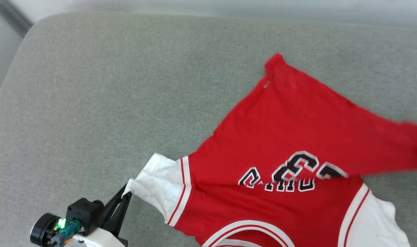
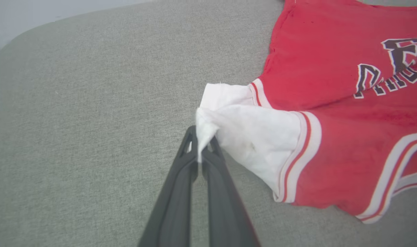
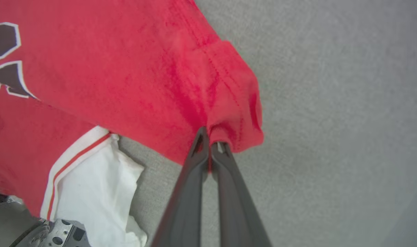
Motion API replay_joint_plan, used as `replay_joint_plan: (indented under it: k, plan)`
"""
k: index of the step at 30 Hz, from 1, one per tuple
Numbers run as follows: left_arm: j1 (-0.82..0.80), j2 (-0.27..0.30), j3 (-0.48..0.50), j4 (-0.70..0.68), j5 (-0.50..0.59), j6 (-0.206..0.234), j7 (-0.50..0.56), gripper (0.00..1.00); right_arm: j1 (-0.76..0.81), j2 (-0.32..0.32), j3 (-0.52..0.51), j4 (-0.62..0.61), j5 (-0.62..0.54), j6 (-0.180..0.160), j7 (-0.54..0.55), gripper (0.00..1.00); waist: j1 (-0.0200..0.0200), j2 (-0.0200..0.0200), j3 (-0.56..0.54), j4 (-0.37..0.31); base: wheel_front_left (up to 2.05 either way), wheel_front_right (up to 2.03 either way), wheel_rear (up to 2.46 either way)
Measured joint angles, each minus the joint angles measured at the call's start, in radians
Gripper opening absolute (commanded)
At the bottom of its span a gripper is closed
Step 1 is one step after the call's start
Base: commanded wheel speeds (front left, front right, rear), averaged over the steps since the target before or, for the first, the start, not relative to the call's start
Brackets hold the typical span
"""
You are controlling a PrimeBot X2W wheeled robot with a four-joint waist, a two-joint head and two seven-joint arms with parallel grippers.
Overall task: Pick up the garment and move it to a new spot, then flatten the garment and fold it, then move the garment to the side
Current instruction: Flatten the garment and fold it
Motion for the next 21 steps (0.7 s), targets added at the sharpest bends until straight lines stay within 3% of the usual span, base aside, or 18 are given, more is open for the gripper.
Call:
replay_joint_plan:
  k: [7,13,17,18,19,21]
  plan:
    - [0.044,0.029,0.002,-0.006,-0.009,0.02,0.0,0.0,0.377,0.0,-0.132,-0.063,0.037,0.0,-0.051,0.0,-0.0001,0.0,-0.055,-0.048,0.0,0.0,0.0]
    - [0.054,0.028,-0.002,-0.009,-0.012,0.023,0.0,0.0,0.648,0.063,-0.215,-0.091,0.023,0.0,-0.052,0.0,-0.0001,0.0,-0.064,-0.062,0.0,0.0,0.0]
    - [0.055,0.027,-0.003,-0.005,-0.013,0.019,0.0,0.0,0.717,0.11,-0.273,-0.109,0.006,0.0,-0.043,0.0,-0.0001,0.0,-0.058,-0.065,0.0,0.0,0.0]
    - [0.055,0.026,-0.003,-0.004,-0.013,0.019,0.001,0.0,0.716,0.12,-0.296,-0.121,0.006,0.0,-0.044,0.38,-0.0001,0.0,-0.058,-0.066,0.0,0.0,0.0]
    - [0.054,0.026,-0.004,-0.002,-0.013,0.019,0.001,0.0,0.715,0.131,-0.32,-0.132,0.005,0.0,-0.043,1.0,-0.0001,0.0,-0.058,-0.066,0.0,0.0,0.0]
    - [0.053,0.026,-0.005,0.0,-0.012,0.018,0.002,0.0,0.708,0.151,-0.362,-0.163,0.006,0.0,-0.032,1.0,-0.0001,0.0,-0.06,-0.066,0.0,0.0,0.0]
